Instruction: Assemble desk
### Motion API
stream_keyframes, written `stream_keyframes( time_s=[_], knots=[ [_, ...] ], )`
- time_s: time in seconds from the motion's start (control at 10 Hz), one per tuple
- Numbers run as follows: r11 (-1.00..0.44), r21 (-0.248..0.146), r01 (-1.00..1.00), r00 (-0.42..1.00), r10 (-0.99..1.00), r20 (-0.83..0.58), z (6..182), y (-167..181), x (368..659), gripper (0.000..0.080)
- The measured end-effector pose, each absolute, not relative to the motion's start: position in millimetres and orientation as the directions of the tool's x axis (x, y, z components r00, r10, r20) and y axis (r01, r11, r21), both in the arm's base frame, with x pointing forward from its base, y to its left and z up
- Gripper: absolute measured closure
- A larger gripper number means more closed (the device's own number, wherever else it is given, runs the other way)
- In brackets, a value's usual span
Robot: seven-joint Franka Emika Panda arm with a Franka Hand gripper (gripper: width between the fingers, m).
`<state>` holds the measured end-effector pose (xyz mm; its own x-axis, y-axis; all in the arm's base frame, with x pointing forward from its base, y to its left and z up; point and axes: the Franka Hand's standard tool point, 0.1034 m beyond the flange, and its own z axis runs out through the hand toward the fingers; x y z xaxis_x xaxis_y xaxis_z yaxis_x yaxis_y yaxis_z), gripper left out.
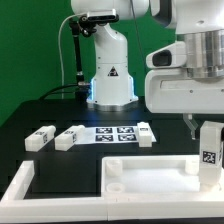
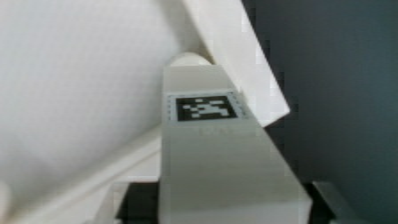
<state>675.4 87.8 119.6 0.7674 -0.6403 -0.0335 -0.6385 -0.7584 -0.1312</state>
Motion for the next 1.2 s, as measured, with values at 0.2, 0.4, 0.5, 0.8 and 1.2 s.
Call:
stream_keyframes(
  time_s=[0.2, 0.4, 0.5, 0.8, 1.2],
  knots=[
    [-0.603, -0.139, -0.785, 0.616, -0.783, -0.086, 119.3, 81.1, 675.3, 0.0499],
    [-0.517, -0.13, -0.846, 0.53, -0.841, -0.107, 118.6, 82.0, 672.8, 0.0499],
    [-0.481, -0.125, -0.868, 0.494, -0.862, -0.112, 118.6, 81.9, 672.7, 0.0499],
    [-0.127, -0.125, -0.984, 0.147, -0.975, -0.165, 118.2, 95.3, 664.5, 0.0499],
    [0.116, -0.126, -0.985, -0.085, -0.969, -0.231, 119.0, 111.9, 662.4, 0.0499]
  ],
)
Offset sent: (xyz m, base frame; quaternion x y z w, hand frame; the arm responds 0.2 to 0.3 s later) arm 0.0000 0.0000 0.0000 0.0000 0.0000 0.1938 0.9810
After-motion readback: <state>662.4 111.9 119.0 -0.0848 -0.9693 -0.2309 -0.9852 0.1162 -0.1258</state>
